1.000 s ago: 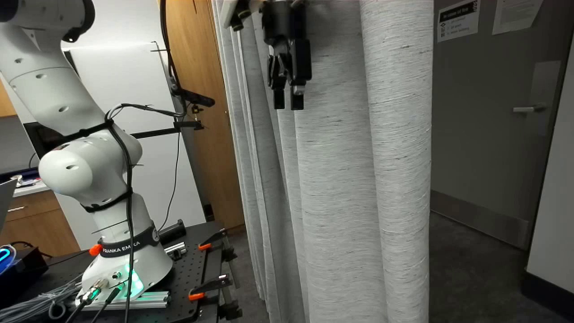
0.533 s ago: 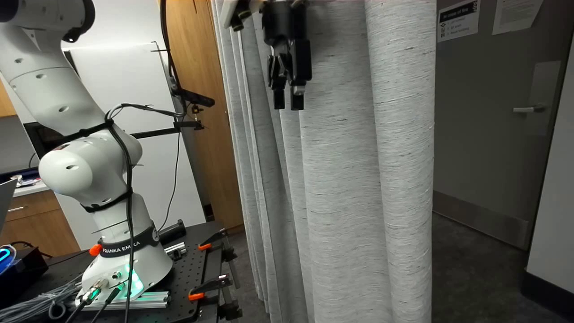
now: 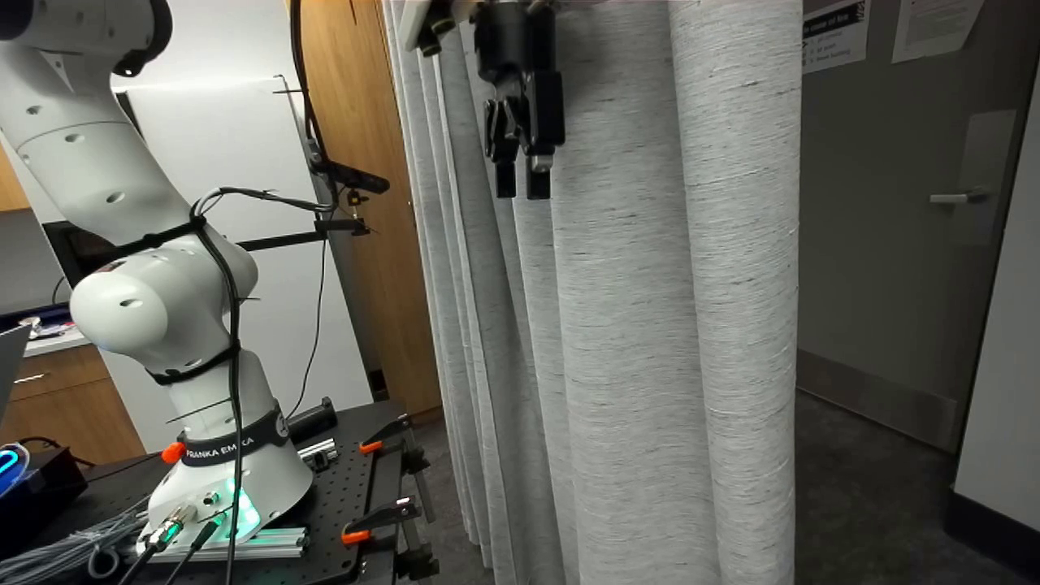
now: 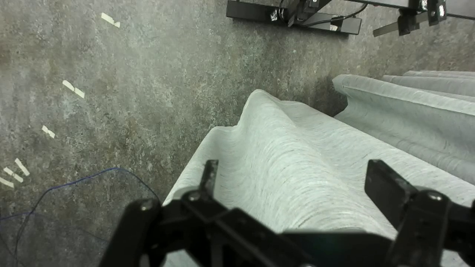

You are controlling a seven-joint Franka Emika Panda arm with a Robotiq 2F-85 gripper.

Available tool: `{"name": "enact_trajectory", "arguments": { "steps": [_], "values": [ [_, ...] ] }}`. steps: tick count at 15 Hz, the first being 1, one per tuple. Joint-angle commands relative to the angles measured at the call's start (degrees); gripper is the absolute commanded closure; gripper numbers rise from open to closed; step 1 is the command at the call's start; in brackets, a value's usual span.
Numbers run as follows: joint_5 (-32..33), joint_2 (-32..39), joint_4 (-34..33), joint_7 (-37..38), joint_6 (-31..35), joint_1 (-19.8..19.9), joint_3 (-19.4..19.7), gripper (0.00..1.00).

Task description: Slide the curtain to the left

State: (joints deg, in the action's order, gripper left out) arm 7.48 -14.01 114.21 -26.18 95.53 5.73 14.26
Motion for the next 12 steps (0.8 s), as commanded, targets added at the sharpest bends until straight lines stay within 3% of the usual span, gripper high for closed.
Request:
{"name": "enact_trajectory", "arguments": {
  "steps": [1,3,4,5,12],
  "values": [
    [-0.16,0.09,-0.12,-0.14,-0.09,0.66,-0.58,0.00],
    [-0.16,0.09,-0.12,-0.14,-0.09,0.66,-0.58,0.00],
    [1.13,-0.77,1.32,-3.85,2.50,0.41,-0.36,0.00],
    [0.13,0.07,-0.04,-0.89,0.29,0.63,-0.60,0.00],
    [0.42,0.07,0.22,-2.53,0.93,0.57,-0.62,0.00]
  ]
}}
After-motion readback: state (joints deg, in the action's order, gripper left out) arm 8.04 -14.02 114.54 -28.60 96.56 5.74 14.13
